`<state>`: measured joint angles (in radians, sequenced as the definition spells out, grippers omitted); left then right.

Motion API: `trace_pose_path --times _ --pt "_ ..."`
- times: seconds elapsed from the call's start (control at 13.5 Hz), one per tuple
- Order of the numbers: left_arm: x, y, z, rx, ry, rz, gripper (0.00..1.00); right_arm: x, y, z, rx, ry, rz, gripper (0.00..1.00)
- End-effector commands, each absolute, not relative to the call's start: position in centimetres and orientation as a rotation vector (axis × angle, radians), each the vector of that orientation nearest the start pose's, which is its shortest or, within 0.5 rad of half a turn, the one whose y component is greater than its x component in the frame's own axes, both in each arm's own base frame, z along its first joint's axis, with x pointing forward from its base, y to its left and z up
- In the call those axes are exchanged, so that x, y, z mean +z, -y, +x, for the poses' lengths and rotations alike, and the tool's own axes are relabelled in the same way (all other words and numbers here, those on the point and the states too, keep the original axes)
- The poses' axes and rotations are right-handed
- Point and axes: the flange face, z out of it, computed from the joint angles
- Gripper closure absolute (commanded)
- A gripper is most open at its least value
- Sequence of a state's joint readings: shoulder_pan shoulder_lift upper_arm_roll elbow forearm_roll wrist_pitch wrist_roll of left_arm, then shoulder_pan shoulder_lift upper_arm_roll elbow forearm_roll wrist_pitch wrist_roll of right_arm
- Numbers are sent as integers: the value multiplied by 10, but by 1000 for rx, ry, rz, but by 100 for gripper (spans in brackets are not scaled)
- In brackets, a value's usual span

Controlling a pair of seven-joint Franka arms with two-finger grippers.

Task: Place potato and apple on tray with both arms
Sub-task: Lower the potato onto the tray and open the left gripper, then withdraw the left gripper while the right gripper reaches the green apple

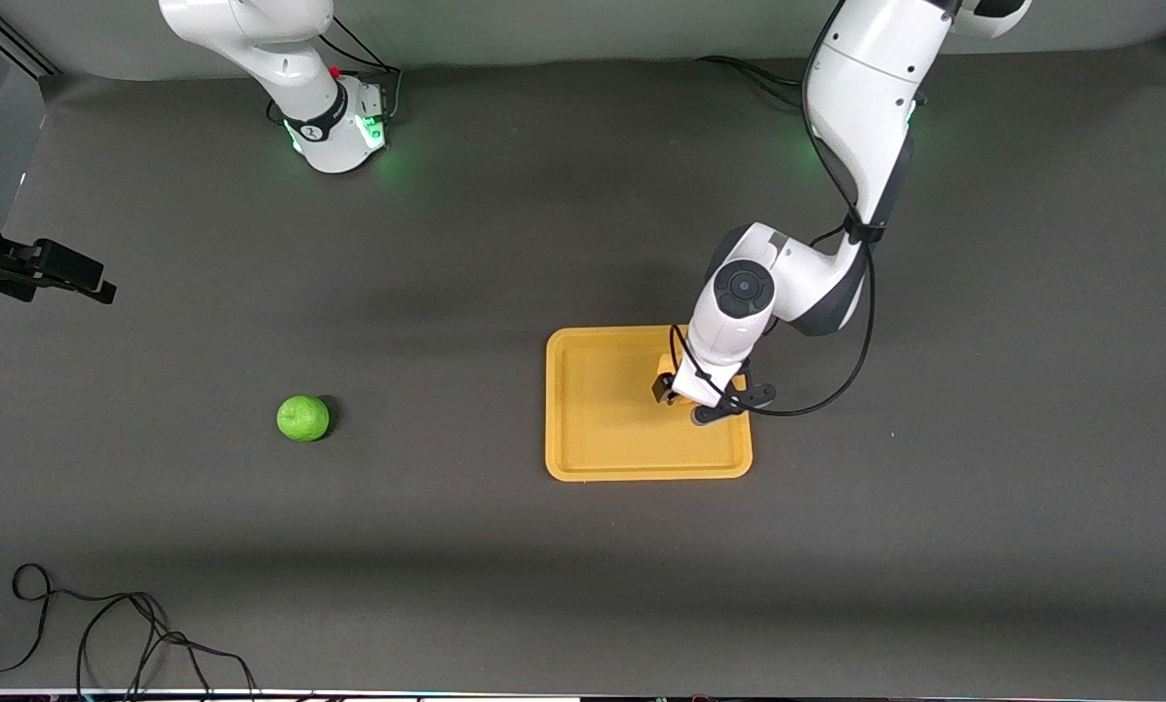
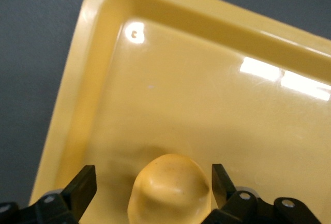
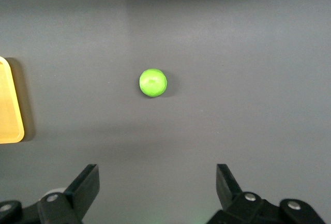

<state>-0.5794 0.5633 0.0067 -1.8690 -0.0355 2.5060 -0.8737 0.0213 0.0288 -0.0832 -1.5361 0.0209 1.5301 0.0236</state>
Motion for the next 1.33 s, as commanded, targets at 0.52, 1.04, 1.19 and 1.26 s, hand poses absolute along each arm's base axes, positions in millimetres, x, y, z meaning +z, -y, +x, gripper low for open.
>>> trace_pose_path --times 0.52,1.04,1.19,1.26 --pt "509 133 591 293 -100 -3079 6 587 19 565 33 -85 -3115 0" --pt "569 -13 570 304 -153 -3125 10 422 -27 597 -91 15 -3123 0" --pt "569 -22 571 291 -164 -3106 10 381 -23 603 -123 1 -3128 0" --pt "568 -24 573 274 -159 -3102 10 368 -20 604 -129 -10 -3130 0"
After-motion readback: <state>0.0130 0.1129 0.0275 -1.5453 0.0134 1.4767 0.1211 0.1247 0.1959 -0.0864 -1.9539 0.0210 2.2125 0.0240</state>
